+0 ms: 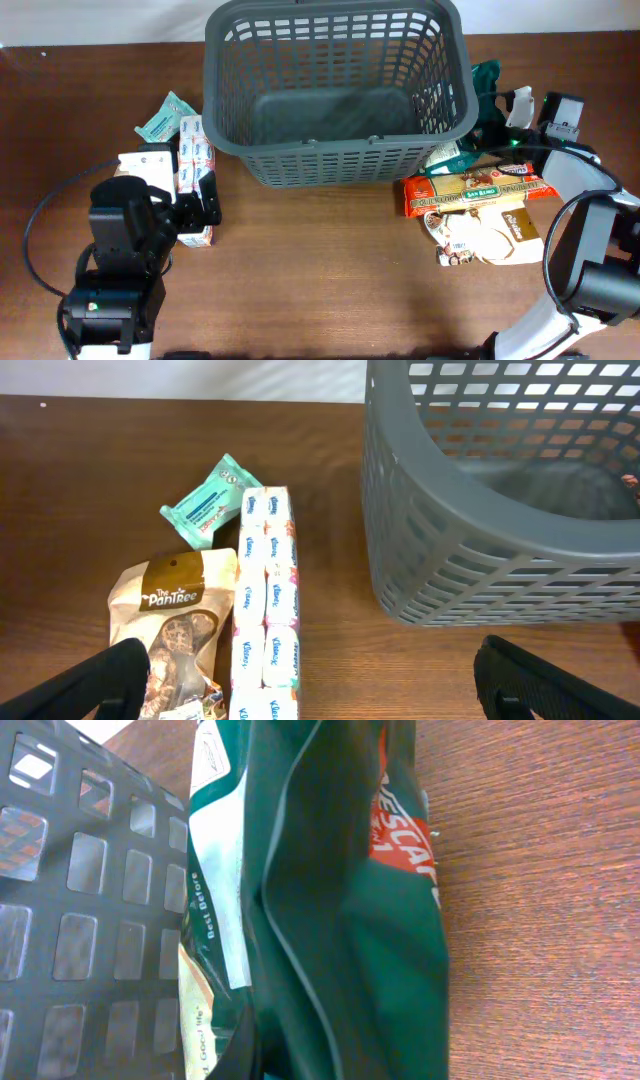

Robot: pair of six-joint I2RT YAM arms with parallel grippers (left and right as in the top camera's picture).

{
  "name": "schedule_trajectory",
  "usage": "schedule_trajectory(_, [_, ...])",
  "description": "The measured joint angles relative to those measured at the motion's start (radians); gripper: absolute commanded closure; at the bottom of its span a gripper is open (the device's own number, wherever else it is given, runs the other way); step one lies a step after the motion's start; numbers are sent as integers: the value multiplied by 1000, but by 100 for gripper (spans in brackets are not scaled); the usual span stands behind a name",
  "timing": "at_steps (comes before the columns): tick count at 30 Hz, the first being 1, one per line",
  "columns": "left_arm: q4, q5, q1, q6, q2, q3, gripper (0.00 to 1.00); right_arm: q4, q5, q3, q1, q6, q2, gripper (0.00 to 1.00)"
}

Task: Pack container
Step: 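Grasp the green snack bag with the right gripper and lift it, then lower the green bag into the basket and open the right gripper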

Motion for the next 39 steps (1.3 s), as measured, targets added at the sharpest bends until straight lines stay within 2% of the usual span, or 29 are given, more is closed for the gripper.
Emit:
schedule_trajectory(4, [0, 0, 0, 0, 0, 1, 1, -39, -11, 22, -9, 2, 0, 96])
schedule_trajectory(12, [-1, 0, 0, 0, 0, 1, 1, -322, -30, 218, -79, 1, 0, 96])
schedule_trajectory(21, [-2, 0, 0, 1, 0, 1, 1, -589, -18, 586, -93, -29, 0, 97])
schedule_trajectory(26, [-3, 0, 0, 3, 0, 2, 1, -714, -10, 891, -84, -30, 0, 96])
schedule_trajectory(29, [-3, 0, 0, 3, 0, 2, 1, -787, 26, 1122, -57, -31, 0, 96])
schedule_trajectory(32, [-3, 0, 0, 3, 0, 2, 1, -826, 47, 1258, -16, -34, -10, 96])
schedule_trajectory(35, [-3, 0, 0, 3, 0, 2, 1, -878, 55, 1341, 60, -75, -33, 96])
schedule_trajectory(39, [-3, 0, 0, 3, 0, 2, 1, -975, 57, 1365, 214, -183, -55, 96])
